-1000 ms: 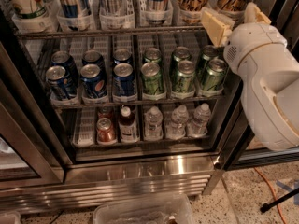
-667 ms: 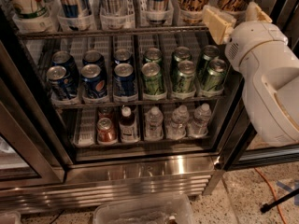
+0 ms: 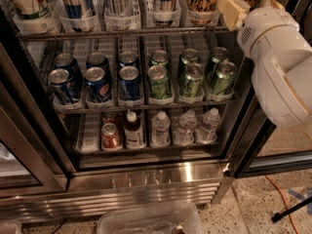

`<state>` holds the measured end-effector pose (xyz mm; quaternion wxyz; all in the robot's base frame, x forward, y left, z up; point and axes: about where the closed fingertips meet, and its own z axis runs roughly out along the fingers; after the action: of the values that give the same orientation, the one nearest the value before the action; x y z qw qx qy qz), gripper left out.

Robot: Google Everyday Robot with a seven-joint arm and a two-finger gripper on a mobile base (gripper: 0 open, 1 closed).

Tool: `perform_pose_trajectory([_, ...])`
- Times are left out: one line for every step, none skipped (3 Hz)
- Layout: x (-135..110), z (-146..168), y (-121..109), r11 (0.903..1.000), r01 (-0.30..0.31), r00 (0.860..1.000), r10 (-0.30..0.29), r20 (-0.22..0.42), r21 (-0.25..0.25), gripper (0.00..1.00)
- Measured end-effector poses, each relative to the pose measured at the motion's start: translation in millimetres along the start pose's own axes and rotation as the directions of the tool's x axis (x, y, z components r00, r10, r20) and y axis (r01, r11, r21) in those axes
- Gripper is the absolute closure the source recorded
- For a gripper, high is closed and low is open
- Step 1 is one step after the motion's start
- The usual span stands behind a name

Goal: Pick orange can from top shelf of fridge

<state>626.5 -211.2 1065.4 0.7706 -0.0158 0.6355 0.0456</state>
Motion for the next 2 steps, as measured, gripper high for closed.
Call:
perform_pose_trajectory([-0.5,6.3,-4.3,0.9999,-0.008,1.0,0.008,0.001,0.011,0.27])
perform_pose_trajectory([-1.6,10.9,-9.7,0.9997,-0.011,1.0,0.011,0.003,0.024,0.27])
